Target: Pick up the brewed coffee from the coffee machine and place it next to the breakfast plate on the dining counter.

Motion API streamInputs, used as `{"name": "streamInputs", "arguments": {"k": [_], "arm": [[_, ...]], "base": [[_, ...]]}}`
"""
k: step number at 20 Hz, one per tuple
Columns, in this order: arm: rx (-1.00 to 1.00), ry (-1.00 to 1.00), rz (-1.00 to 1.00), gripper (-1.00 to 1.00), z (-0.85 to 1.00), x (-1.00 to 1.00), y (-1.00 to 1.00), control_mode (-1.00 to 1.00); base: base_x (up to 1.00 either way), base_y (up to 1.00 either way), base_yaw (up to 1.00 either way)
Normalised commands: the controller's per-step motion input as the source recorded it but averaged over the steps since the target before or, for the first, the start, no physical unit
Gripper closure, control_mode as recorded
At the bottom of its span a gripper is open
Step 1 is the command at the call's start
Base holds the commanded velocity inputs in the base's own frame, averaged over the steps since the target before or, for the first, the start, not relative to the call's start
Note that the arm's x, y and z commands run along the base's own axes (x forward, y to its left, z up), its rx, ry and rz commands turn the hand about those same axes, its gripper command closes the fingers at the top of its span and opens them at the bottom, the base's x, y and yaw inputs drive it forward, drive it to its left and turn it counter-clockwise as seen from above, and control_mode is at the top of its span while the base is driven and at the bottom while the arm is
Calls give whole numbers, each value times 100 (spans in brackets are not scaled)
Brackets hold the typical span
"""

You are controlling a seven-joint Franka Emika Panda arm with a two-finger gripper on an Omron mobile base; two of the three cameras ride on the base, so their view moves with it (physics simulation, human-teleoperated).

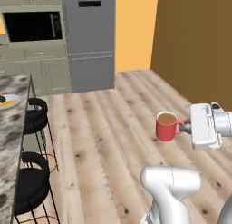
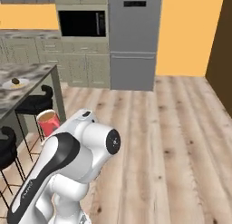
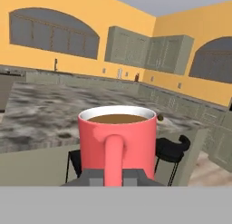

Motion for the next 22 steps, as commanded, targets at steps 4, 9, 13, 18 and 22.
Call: {"name": "streamInputs", "arguments": {"k": [4,9,13,18,22], "arm": [[0,0,0,100,0,0,0,100],[0,0,0,100,0,0,0,100],[0,0,0,100,0,0,0,100],[0,0,0,100,0,0,0,100],[0,0,0,100,0,0,0,100]], "base": [[9,4,2],[87,-7,50],[100,-24,63],[100,-38,52],[100,-32,26]]}}
